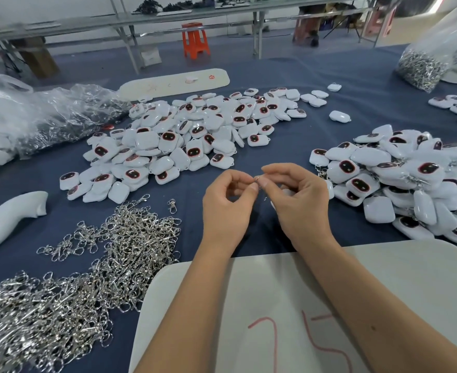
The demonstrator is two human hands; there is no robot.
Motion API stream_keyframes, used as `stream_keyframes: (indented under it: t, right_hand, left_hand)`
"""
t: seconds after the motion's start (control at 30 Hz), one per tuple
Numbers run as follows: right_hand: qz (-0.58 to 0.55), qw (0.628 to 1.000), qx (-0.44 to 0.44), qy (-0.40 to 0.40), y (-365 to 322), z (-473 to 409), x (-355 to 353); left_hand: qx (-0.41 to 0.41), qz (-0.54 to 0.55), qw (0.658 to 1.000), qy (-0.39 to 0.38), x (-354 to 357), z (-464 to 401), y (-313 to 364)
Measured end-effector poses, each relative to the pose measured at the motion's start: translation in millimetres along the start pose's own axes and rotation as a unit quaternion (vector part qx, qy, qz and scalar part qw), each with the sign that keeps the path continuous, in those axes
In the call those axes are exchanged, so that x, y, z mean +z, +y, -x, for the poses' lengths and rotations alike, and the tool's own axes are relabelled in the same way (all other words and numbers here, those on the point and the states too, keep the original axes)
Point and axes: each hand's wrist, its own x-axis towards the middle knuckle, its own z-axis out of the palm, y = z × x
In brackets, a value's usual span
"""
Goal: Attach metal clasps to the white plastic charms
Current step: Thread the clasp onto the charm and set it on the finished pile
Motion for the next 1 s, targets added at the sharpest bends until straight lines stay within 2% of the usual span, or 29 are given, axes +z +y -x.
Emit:
stream_keyframes:
  t: [0.13, 0.23, 0.43, 0.6, 0.77, 1.0]
  right_hand:
    - [0.043, 0.999, -0.013, -0.024, -1.0, 2.8, 1.1]
    - [0.079, 0.997, -0.017, -0.019, -1.9, 3.4, 1.9]
    - [0.117, 0.992, -0.039, -0.019, -3.4, 6.7, 5.4]
    - [0.082, 0.995, -0.048, -0.024, -4.3, 4.8, 2.2]
    - [0.101, 0.993, -0.046, -0.029, -2.0, 2.5, 1.3]
    - [0.089, 0.993, -0.07, -0.026, -6.9, 4.3, 1.3]
  left_hand:
    - [0.066, -0.042, 0.996, 0.033, -1.5, 0.1, -2.3]
    - [0.104, -0.105, 0.989, 0.013, -1.6, -0.6, -5.3]
    - [0.137, -0.155, 0.978, 0.027, -1.8, -0.2, -8.3]
    - [0.104, -0.12, 0.987, 0.027, -1.8, 0.5, -6.6]
    - [0.081, -0.043, 0.995, 0.044, -5.0, -1.5, -4.4]
    - [0.074, -0.004, 0.997, 0.006, -8.4, -1.8, -5.0]
